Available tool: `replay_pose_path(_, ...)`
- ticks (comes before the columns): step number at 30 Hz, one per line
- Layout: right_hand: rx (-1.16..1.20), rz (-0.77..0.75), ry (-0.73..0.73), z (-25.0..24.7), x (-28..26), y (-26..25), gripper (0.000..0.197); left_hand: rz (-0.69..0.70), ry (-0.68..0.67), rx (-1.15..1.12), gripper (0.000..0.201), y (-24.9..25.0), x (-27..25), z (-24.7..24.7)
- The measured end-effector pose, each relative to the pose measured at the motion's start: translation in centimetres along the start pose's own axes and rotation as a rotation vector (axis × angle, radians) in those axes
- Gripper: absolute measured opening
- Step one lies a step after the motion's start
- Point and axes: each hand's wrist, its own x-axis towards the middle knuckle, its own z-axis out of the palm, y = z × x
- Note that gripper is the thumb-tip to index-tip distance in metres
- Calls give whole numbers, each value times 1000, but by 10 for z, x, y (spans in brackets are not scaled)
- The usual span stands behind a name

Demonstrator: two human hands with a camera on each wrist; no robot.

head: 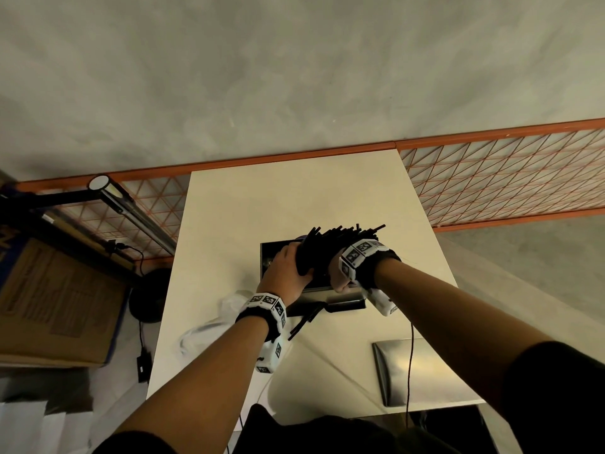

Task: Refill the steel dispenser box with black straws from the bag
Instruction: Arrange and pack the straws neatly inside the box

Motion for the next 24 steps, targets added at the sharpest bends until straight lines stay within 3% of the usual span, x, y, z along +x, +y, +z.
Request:
replay_pose_path(2,-60,9,-39,-4,0,-2,17,-2,3,4,65,0,0,0)
replay_pose_path(10,-119,-20,-24,2,12,6,8,-1,10,0,64,1,-1,0)
replay_pose_path(13,-91,-4,51,5,11,7,20,3,7,4,64,1,0,0)
replay_pose_path(17,-95,15,163,11,3,5,16,2,11,3,64,0,-1,0)
replay_pose_path(20,-46,9,191,19,-1,9,34,-5,11,5,63,1,-1,0)
replay_pose_path(24,27,46,232,22,4,6,44,-6,10,14,63,1,-1,0)
